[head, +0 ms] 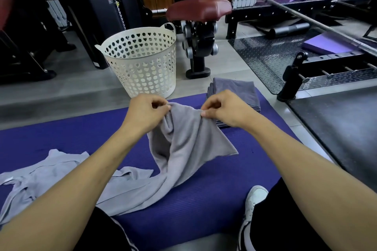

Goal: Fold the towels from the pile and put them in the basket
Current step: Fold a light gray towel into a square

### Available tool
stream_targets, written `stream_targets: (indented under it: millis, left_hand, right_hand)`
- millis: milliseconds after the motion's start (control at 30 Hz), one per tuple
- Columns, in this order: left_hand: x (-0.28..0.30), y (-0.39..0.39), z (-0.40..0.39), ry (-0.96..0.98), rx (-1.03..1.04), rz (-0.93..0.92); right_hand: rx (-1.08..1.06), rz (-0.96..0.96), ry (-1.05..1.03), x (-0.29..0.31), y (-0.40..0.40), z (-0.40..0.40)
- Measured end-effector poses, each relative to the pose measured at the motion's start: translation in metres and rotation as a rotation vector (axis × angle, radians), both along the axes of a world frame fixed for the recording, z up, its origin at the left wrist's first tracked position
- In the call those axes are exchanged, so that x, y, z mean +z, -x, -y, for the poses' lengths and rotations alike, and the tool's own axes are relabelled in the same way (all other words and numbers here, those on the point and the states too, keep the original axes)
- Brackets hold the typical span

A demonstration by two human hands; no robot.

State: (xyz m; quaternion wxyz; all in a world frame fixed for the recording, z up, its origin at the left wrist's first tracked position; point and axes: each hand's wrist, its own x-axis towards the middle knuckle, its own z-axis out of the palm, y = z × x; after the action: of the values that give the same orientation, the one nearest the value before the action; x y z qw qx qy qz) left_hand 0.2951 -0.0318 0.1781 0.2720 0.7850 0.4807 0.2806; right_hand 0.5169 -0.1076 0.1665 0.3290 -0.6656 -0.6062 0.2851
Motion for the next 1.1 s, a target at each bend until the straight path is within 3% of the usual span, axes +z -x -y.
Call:
stream_targets:
  millis: [167, 300, 467, 567, 767, 933, 1100]
  left_hand:
    - [0.005, -0.008, 0.015, 0.230, -0.214, 0.105]
    - [0.008, -0.008, 0.020, 0.231, -0.361, 0.147]
    - [0.005, -0.006, 0.016, 0.170, -0.275, 0.180]
    - [0.005, -0.002, 0.011, 0.178, -0.214, 0.274]
    - [0.007, 0.019, -0.016, 0.258, 0.021, 0.523]
    - [0.001, 0.031, -0.029, 0.395, 0.103, 0.705]
    - [-0.006, 0.034, -0.032, 0.431, 0.131, 0.701]
  right_hand:
    - [0.084, -0.041, -0.136, 0.013, 0.022, 0.001]
    - [0.079, -0.059, -0.185, 0.013, 0.027, 0.002]
    - [0.055, -0.116, -0.181, 0.010, 0.028, 0.006]
    - [0.035, -0.160, -0.068, 0.004, 0.024, 0.004]
    - [0.114, 0.035, 0.259, -0.022, 0.000, 0.003]
    - [0.102, 0.092, 0.249, -0.038, 0.008, -0.006]
    - [0.046, 0.050, 0.194, -0.046, 0.027, -0.016]
